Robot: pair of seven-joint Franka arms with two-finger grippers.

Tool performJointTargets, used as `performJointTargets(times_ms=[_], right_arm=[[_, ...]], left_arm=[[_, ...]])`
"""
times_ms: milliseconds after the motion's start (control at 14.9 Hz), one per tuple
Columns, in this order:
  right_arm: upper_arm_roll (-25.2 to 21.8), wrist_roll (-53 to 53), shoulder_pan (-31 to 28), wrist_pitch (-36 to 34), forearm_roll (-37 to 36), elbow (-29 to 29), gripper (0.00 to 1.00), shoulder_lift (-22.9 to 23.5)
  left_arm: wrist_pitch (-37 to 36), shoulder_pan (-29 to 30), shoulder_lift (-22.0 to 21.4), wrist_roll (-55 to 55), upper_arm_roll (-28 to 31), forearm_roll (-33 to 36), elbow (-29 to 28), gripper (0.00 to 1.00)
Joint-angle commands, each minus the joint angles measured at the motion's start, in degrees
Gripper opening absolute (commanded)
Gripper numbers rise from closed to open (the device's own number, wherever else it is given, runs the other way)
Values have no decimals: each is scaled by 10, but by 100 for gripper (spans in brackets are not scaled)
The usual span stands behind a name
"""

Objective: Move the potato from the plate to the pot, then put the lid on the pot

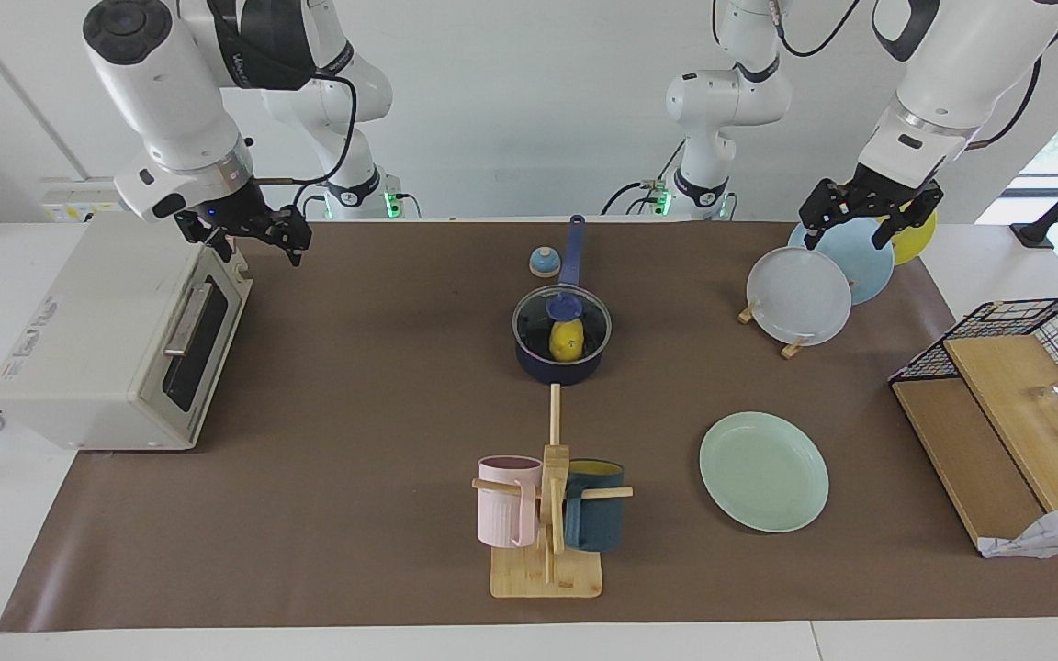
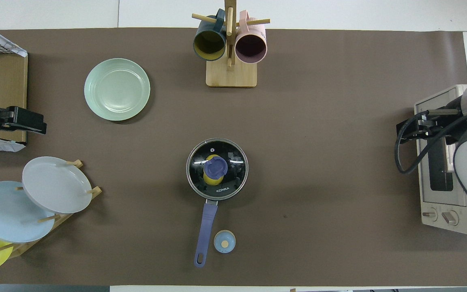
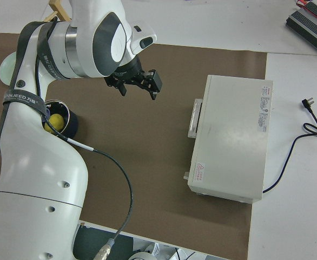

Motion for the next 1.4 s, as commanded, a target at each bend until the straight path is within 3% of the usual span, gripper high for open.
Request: performJointTargets(times_ms=[0, 1338], right_arm=[[0, -19, -10, -8, 6, -6, 100, 1], [-27, -43, -10, -7, 13, -3, 100, -15]], left_arm=[[5, 9, -13, 0, -5, -8, -15, 100], [5, 9, -13, 0, -5, -8, -15, 100]])
